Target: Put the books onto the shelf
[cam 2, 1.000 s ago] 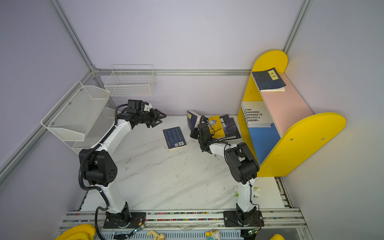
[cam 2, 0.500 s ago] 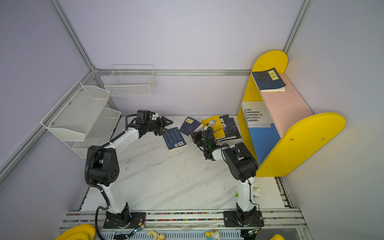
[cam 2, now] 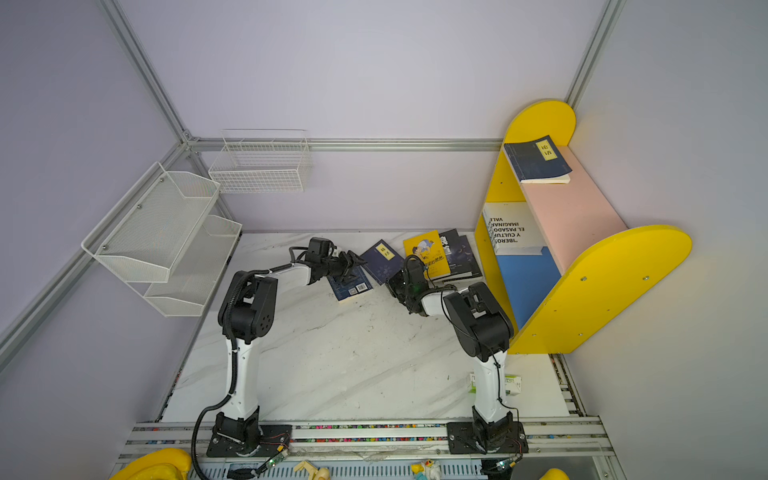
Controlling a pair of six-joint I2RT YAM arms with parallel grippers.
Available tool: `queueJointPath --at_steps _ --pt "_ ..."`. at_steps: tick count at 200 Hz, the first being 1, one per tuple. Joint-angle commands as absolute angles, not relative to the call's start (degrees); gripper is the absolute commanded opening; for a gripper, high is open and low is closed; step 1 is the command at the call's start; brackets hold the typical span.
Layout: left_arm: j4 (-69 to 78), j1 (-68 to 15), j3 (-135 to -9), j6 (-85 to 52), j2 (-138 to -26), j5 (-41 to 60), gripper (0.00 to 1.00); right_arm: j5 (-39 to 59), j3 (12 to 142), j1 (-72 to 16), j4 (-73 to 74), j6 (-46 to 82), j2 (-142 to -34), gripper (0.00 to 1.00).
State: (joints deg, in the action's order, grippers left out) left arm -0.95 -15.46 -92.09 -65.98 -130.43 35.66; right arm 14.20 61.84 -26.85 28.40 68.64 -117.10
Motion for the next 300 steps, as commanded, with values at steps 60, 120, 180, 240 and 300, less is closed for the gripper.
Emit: queueJointPath --at_steps 60,120,180,240,300 --pt "-6.17 -16.21 -99.30 -64.95 -134.07 33.37 0.68 16.23 61.58 -26.98 38.56 67.30 -120.27 0.40" --pt "-5.91 -16.92 -99.17 -65.69 -134.61 33.96 0.67 17.12 60.56 -27.08 45.20 68.84 -120.79 0.10" --pt "1.27 -15.25 -94.17 -68.11 -127.32 35.63 0.68 16.76 61.52 -26.11 44.65 69.21 -115.83 0.00" --pt "8.96 -10.00 -84.38 -69.46 -113.50 35.69 0.68 13.10 71.95 -23.03 31.94 57.80 -103.09 0.00" --pt "10.02 -9.10 -82.12 -68.80 -110.02 34.89 0.69 6.35 86.84 -21.31 15.36 48.52 -97.21 0.00"
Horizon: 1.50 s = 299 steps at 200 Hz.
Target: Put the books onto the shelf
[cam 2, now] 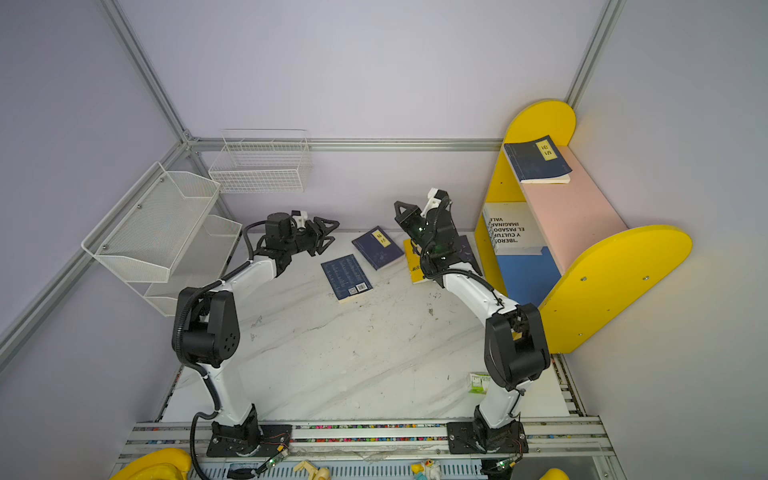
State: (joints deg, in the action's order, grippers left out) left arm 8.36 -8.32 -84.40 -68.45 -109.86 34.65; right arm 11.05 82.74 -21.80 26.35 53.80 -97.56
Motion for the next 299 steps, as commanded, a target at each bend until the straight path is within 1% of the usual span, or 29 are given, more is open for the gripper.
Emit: queueJointPath --at_steps 1,15,29,40,63,86,96,113,119,125,151,165,193,223,256,270,289,299 --pt "10.02 -9.12 -82.15 -68.81 -110.12 34.94 0.70 6.16 86.97 -21.33 15.11 48.52 -97.25 0.00" --pt "10.04 -9.31 -82.35 -68.91 -111.08 34.86 0.69 5.59 86.58 -21.31 13.49 48.84 -97.36 0.02" --pt "10.02 -9.57 -81.76 -68.91 -111.39 34.08 0.69 4.92 85.50 -21.33 11.98 48.95 -98.22 0.12" --pt "9.95 -9.92 -81.37 -68.57 -111.81 33.52 0.69 4.13 85.43 -21.33 10.73 46.00 -99.96 0.17" --pt "9.95 -10.99 -82.00 -68.33 -113.85 33.19 0.69 3.68 87.40 -21.30 9.15 39.46 -105.82 0.33" --pt "10.00 -12.70 -83.81 -67.52 -116.33 31.38 0.73 6.08 89.75 -21.28 12.00 31.67 -112.38 0.47" --pt "9.93 -13.71 -84.96 -67.07 -117.72 30.58 0.74 9.31 91.00 -21.28 13.89 29.83 -115.32 0.53" --pt "9.23 -15.29 -87.03 -66.15 -119.88 28.28 0.77 8.73 95.61 -21.29 11.06 26.93 -120.76 0.61" --pt "8.98 -15.80 -87.73 -65.80 -120.51 27.27 0.79 9.61 97.19 -21.32 10.38 26.22 -122.58 0.65" --pt "8.36 -16.43 -88.61 -65.30 -121.46 26.47 0.81 9.28 98.53 -21.33 9.54 25.74 -124.28 0.67" --pt "3.48 -18.81 -92.99 -62.54 -124.92 23.32 0.86 8.92 102.32 -21.29 8.46 24.29 -129.68 0.71" --pt "0.86 -19.74 -94.81 -61.15 -126.40 21.30 1.00 8.99 103.93 -21.32 8.16 23.30 -131.98 0.72" --pt "-2.02 -20.56 -97.87 -60.82 -129.09 18.36 1.00 8.68 108.96 -21.35 4.28 21.33 -137.30 0.72" --pt "-5.22 -20.65 -102.42 -60.64 -132.20 17.43 1.00 11.42 114.88 -21.20 -1.45 20.02 -142.95 0.71" --pt "-10.50 -20.83 -109.16 -60.57 -136.70 16.74 1.00 12.14 114.63 -21.20 -2.80 19.43 -144.57 0.70" --pt "-15.37 -21.26 -113.37 -59.22 -138.94 15.46 1.00 13.72 114.00 -21.19 -3.07 19.33 -144.67 0.69" --pt "-25.78 -21.95 -121.18 -56.08 -142.09 12.69 1.00 16.45 112.86 -21.27 -4.19 19.27 -144.67 0.68" --pt "-30.31 -22.23 -123.33 -54.86 -143.24 10.20 1.00 18.55 111.44 -21.26 -4.21 19.27 -144.29 0.68"
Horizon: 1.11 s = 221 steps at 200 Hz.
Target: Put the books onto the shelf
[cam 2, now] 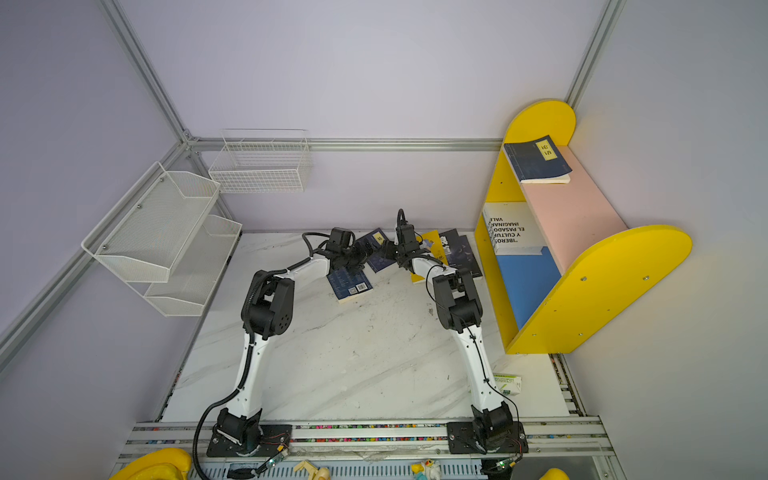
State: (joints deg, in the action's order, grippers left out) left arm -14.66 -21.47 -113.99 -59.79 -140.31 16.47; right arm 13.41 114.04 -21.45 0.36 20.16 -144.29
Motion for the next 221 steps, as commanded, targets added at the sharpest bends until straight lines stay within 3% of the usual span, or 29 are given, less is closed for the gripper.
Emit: queueJointPath --at_steps 1,45,84,105,156,221 --pt "-30.76 -22.28 -123.50 -54.76 -143.29 9.93 1.00 18.81 111.31 -21.27 -4.17 19.26 -144.26 0.67" --pt "-37.00 -22.15 -120.46 -53.01 -141.75 1.26 1.00 27.06 99.71 -21.53 -0.68 19.18 -136.72 0.66" --pt "-34.08 -21.77 -120.82 -53.69 -142.83 5.44 1.00 16.63 95.82 -20.60 4.13 18.70 -130.02 0.66" --pt "-31.15 -21.88 -121.92 -55.27 -143.88 8.55 1.00 10.41 99.85 -19.56 5.12 18.11 -132.29 0.67" --pt "-30.73 -22.15 -122.61 -57.39 -144.84 8.29 0.99 14.84 118.50 -17.75 -3.85 18.88 -147.55 0.66" --pt "-28.46 -21.91 -120.91 -58.12 -145.55 12.19 1.00 24.04 115.72 -18.99 -8.10 14.86 -147.44 0.62"
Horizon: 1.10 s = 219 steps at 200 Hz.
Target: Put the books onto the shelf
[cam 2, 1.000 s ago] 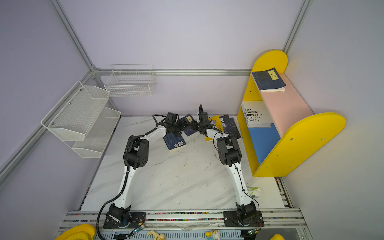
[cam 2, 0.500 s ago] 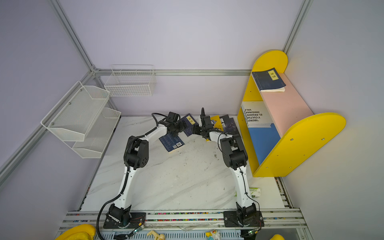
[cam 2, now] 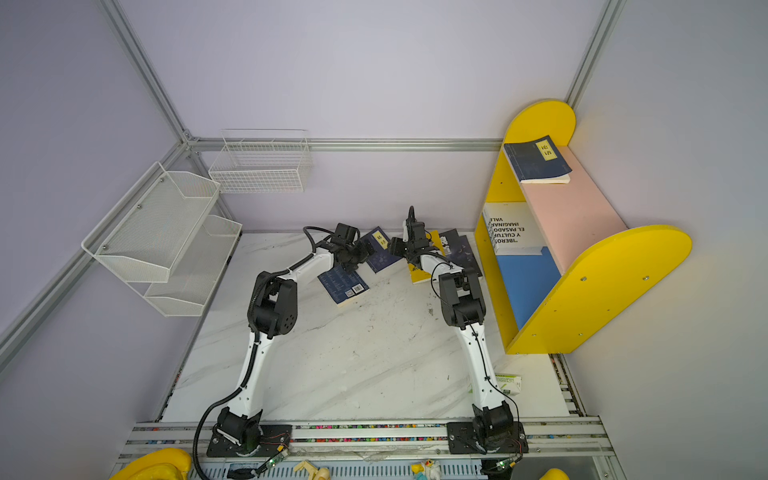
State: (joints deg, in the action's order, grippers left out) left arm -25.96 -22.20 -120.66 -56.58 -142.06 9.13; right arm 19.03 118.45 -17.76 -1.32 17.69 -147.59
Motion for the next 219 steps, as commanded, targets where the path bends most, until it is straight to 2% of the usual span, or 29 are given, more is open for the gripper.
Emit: queueJointPath --at_steps 1,43,99,116,129,143,165,185,219 --pt "-28.34 -21.90 -120.84 -58.15 -145.55 12.20 1.00 24.11 115.39 -19.08 -8.14 14.77 -147.20 0.62" --pt "-17.40 -20.30 -114.44 -61.48 -144.75 19.82 1.00 24.20 97.52 -22.23 1.22 18.04 -137.65 0.61" --pt "11.22 -18.34 -99.19 -68.07 -140.00 33.40 0.99 21.68 104.51 -22.05 -2.09 19.20 -143.30 0.58" --pt "19.38 -17.77 -97.81 -71.88 -140.41 37.26 0.89 20.84 105.44 -22.07 -2.79 18.48 -143.94 0.58" --pt "23.05 -17.58 -97.38 -74.00 -140.49 39.01 0.78 20.34 106.03 -22.03 -3.72 17.89 -144.36 0.58" --pt "22.56 -17.49 -97.73 -74.14 -140.37 39.79 0.68 19.79 105.97 -22.02 -4.17 17.57 -144.35 0.58" --pt "21.32 -17.23 -97.40 -73.51 -139.85 39.43 0.62 18.92 105.05 -21.97 -3.85 17.84 -143.56 0.58" --pt "19.83 -16.97 -96.43 -72.52 -138.84 38.73 0.52 18.25 103.61 -22.05 -2.99 17.80 -142.29 0.58" --pt "18.47 -16.70 -93.68 -70.94 -136.35 37.32 0.24 17.31 101.00 -21.77 -1.74 19.24 -138.47 0.60"
